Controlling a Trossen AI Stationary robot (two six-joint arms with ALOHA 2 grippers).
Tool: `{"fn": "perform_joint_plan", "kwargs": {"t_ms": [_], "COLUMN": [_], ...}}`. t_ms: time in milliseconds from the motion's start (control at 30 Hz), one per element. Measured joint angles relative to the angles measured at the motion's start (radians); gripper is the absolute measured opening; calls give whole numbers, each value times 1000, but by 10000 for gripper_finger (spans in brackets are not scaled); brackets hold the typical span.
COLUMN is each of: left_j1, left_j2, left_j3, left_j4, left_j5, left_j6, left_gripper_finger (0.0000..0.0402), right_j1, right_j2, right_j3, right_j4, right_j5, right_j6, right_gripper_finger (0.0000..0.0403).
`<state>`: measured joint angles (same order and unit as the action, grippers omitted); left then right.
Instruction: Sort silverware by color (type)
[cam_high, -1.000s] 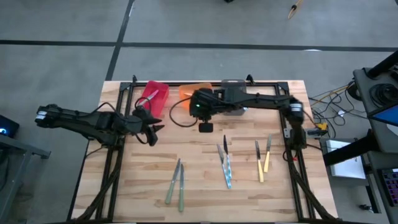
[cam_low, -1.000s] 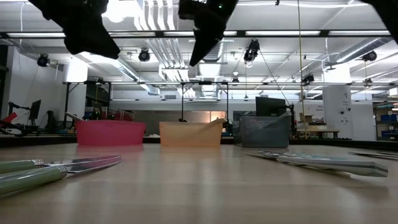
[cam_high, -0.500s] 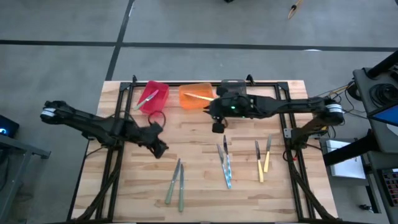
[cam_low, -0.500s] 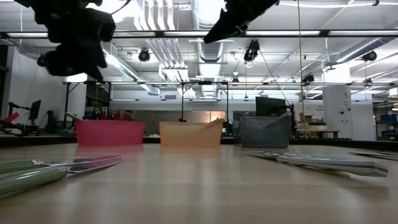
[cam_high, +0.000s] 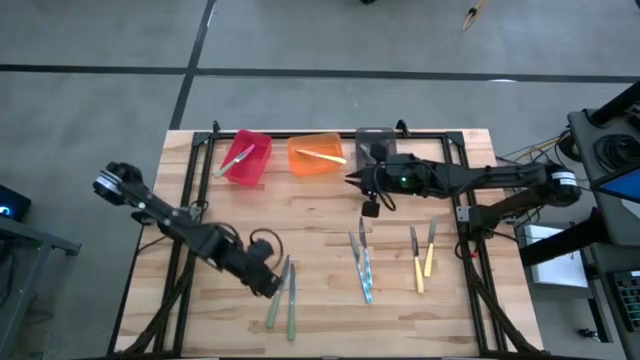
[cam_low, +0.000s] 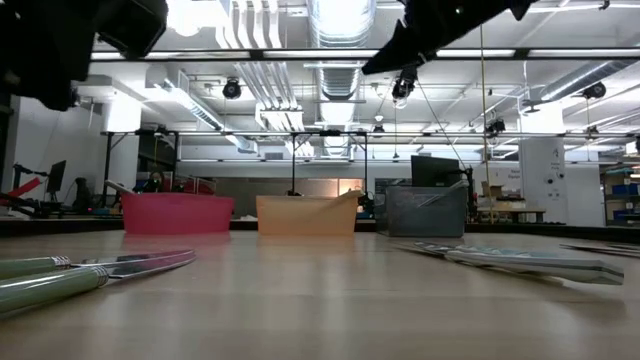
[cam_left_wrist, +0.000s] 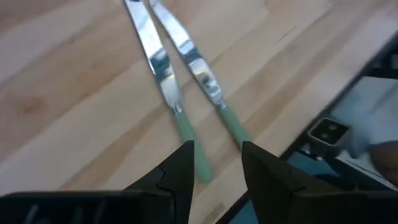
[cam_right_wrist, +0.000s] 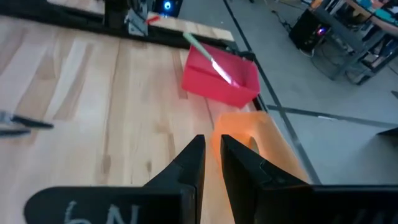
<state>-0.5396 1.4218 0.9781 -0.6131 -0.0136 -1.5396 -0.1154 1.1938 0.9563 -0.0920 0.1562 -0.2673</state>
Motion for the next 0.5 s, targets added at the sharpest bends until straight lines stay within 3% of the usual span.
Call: {"fn": "perform_joint_plan", "kwargs": {"t_ms": [300, 500], "left_j1": [-67, -74], "left_j2": [224, 329], "left_j3": [262, 333], "left_j4": [-281, -307], "left_j5": [-30, -93], "left_j6": [-41, -22], "left_gripper_finger": [115, 115], "right_j1": [0, 0], "right_j2": [-48, -40], "right_j3": [-20, -29], "right_j4": [1, -34], "right_j5": [-1, -3], "right_j6": [9, 35], "right_gripper_finger": [43, 43]}}
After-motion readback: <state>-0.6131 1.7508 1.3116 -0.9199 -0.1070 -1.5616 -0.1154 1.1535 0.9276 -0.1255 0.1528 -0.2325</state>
